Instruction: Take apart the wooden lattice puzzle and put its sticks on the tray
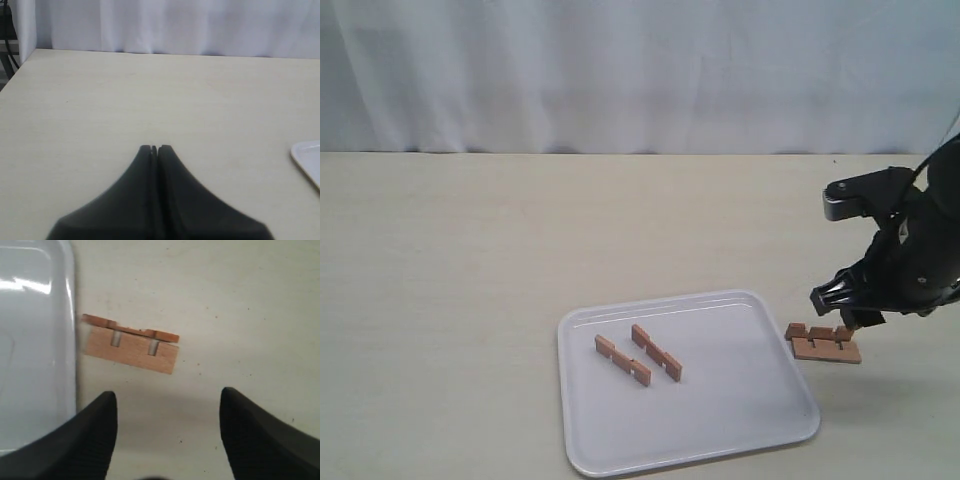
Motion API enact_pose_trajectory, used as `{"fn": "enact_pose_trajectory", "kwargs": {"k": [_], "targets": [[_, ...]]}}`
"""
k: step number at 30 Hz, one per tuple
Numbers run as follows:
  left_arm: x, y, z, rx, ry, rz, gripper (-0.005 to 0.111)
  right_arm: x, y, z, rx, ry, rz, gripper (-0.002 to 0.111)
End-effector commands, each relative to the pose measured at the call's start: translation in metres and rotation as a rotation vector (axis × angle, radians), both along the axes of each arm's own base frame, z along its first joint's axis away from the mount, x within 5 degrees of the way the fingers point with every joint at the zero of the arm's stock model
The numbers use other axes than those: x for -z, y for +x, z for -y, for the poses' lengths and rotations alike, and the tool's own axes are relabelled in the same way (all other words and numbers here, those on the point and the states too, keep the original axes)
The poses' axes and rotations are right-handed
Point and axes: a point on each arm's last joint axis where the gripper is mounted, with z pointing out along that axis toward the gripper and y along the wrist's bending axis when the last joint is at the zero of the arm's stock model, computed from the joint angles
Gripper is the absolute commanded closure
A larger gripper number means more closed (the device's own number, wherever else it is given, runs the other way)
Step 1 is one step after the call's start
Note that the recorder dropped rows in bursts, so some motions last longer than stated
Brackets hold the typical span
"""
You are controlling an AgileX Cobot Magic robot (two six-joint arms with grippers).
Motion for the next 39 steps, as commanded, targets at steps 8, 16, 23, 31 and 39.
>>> {"fn": "enact_pose_trajectory", "kwargs": {"k": [8, 16, 23, 31, 39], "targets": [[0.000, 0.000, 0.000, 0.000, -0.004, 0.001, 0.107, 0.031, 0.013, 0.008, -0.004, 0.012, -0.028, 0.036], [0.000, 0.000, 0.000, 0.000, -0.004, 0.001, 0.107, 0.037, 0.029, 0.007, -0.240, -0.053, -0.166, 0.037], [0.000, 0.000, 0.000, 0.000, 0.000, 0.004, 0.107, 0.054, 0.048, 0.004, -0.384, -0.046, -0.209, 0.043], [0.000, 0.000, 0.000, 0.000, 0.000, 0.004, 0.107, 0.074, 0.064, 0.004, -0.424, -0.045, -0.267, 0.043], [0.000, 0.000, 0.000, 0.000, 0.000, 0.004, 0.107, 0.088, 0.064, 0.004, -0.440, -0.040, -0.303, 0.055]]}}
